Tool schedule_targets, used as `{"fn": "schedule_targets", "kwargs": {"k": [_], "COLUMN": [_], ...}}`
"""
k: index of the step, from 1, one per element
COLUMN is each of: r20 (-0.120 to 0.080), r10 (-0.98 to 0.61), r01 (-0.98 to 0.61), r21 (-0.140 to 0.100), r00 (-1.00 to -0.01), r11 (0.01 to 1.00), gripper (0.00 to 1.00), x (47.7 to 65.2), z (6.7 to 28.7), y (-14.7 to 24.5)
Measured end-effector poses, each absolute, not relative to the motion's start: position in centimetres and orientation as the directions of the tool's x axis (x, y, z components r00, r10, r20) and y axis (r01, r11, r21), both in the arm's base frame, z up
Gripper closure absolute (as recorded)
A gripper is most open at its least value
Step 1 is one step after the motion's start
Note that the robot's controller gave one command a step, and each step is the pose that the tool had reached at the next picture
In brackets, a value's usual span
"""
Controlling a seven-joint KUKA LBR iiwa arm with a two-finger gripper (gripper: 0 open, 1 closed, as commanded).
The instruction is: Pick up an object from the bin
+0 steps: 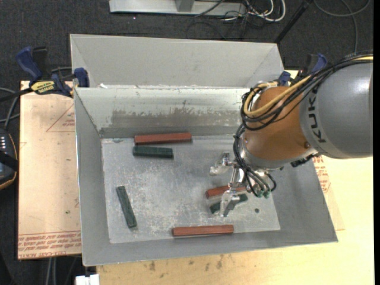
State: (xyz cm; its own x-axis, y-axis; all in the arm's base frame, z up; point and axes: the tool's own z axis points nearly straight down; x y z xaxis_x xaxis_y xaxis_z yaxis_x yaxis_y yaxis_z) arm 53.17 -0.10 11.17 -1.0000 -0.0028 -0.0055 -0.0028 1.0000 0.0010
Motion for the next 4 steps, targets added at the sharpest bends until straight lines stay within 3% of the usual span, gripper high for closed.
{"fn": "schedule_targets", "kwargs": {"k": [1,2,3,4], "r20": [0.005,-0.007,-0.008,-0.008], "r10": [-0.152,-0.209,-0.027,-0.345], "r01": [-0.152,-0.209,-0.027,-0.345], "r21": [0.001,-0.001,0.002,-0.008], "r00": [-0.988,-0.978,-1.000,-0.939], "r11": [0.988,0.978,1.000,0.939], "gripper": [0.00,0.00,0.00,1.00], "x": [51.4,56.8,55.2,57.7], "z": [10.2,10.3,7.5,7.8], "y": [-2.1,-7.2,-7.7,-6.7]}}
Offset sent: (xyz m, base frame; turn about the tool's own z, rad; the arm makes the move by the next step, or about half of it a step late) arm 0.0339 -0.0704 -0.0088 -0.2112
